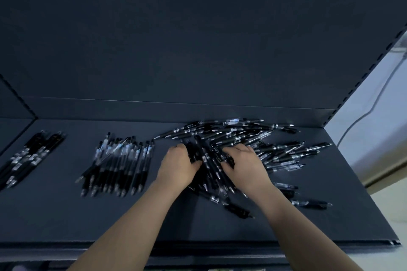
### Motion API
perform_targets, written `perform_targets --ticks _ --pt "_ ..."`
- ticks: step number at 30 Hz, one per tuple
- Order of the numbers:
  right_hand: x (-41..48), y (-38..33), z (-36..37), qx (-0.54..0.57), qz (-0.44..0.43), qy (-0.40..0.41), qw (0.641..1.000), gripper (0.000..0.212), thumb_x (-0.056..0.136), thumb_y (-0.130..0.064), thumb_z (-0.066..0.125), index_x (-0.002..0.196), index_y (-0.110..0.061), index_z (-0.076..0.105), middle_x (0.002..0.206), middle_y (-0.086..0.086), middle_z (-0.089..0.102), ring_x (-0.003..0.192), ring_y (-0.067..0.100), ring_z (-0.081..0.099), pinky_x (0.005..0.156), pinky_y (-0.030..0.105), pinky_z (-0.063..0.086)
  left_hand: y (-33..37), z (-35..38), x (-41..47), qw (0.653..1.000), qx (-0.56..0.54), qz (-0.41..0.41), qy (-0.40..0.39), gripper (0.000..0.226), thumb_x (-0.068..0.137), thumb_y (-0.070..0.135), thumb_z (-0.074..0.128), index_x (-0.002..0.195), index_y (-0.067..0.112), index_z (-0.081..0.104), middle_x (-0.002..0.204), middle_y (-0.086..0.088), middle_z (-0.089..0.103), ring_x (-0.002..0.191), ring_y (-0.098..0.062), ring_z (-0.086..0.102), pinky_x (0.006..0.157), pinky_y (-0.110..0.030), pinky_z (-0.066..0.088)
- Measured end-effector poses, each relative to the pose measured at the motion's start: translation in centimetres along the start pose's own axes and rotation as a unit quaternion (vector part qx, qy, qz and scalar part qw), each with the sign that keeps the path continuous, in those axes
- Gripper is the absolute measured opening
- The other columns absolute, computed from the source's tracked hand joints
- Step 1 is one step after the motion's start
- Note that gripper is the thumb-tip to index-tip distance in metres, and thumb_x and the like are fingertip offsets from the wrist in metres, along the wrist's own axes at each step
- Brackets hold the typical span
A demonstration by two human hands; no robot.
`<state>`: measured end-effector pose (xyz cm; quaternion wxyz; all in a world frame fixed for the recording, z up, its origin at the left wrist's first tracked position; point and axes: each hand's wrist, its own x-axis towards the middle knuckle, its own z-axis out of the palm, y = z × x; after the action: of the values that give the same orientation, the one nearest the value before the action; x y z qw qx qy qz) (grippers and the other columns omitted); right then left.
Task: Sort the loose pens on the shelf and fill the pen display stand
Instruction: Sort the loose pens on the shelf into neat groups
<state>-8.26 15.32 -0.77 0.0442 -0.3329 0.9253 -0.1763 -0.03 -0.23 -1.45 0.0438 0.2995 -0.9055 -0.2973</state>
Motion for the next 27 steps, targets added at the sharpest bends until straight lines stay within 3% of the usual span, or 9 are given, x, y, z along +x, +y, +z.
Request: perform_targets --ticks 3,8,15,19,22,24,27 --pt "0.6 1.6 -0.2 0.025 -0.004 -0.007 1.0 0.041 0.093 -0.026 0.057 0.132 -0.017 0.055 0.125 0.004 0.057 0.118 0.021 0.05 0.103 0.033 0.041 1.1 0.9 0.4 0.999 -0.031 -0.038 -0.002 0.025 0.08 0.025 0.071 0.078 0.009 0.052 0.078 -0.005 0.057 0.065 -0.015 0.054 0.048 -0.025 0.038" --pt "1.0 3.1 -0.6 0.053 -0.022 0.007 0.998 0.035 0.093 -0.025 0.058 0.127 -0.018 0.059 0.118 0.002 0.058 0.113 0.019 0.054 0.095 0.032 0.047 2.4 1.3 0.5 0.995 -0.072 -0.067 -0.005 0.038 0.08 0.016 0.069 0.058 0.012 0.039 0.056 0.001 0.045 0.047 -0.01 0.041 0.033 -0.014 0.029" --pt "1.1 3.9 -0.8 0.082 -0.053 0.044 0.994 0.029 0.093 -0.02 0.059 0.122 -0.017 0.064 0.116 -0.001 0.06 0.113 0.017 0.051 0.096 0.026 0.045 0.9 0.9 1.0 0.984 -0.133 -0.118 0.007 0.029 0.084 0.028 0.067 0.072 0.007 0.05 0.067 -0.007 0.051 0.056 -0.016 0.047 0.049 -0.024 0.035" --pt "1.1 3.2 -0.6 0.086 -0.084 0.053 0.991 0.021 0.091 -0.026 0.062 0.107 -0.016 0.071 0.101 -0.001 0.064 0.1 0.016 0.055 0.098 0.028 0.043 0.8 0.6 0.2 0.99 -0.087 -0.112 0.021 0.042 0.077 0.038 0.076 0.063 0.01 0.048 0.059 -0.004 0.05 0.053 -0.016 0.048 0.047 -0.026 0.034" --pt "1.2 2.1 -0.5 0.038 -0.098 0.007 0.994 0.03 0.09 -0.037 0.062 0.11 -0.016 0.069 0.1 0.001 0.065 0.1 0.016 0.055 0.098 0.025 0.038 1.8 0.5 -0.2 0.991 -0.059 -0.117 0.011 0.05 0.072 0.034 0.08 0.054 0.014 0.038 0.05 0.001 0.041 0.045 -0.012 0.041 0.04 -0.02 0.028" --pt "1.3 1.4 -0.3 0.001 -0.089 -0.013 0.996 0.035 0.089 -0.041 0.06 0.115 -0.018 0.065 0.105 0.001 0.065 0.108 0.019 0.054 0.095 0.028 0.041 2.4 0.5 -0.1 0.99 -0.067 -0.127 0.005 0.049 0.074 0.025 0.078 0.052 0.015 0.036 0.048 0.004 0.038 0.042 -0.011 0.038 0.036 -0.019 0.025" --pt "1.5 0.6 -0.5 -0.055 -0.072 -0.016 0.996 0.032 0.089 -0.044 0.058 0.104 -0.016 0.065 0.097 0.002 0.068 0.101 0.022 0.06 0.078 0.03 0.044 2.6 0.5 0.0 0.984 -0.095 -0.147 -0.017 0.041 0.077 0.023 0.075 0.057 0.013 0.041 0.053 0.001 0.043 0.045 -0.013 0.043 0.041 -0.022 0.03"
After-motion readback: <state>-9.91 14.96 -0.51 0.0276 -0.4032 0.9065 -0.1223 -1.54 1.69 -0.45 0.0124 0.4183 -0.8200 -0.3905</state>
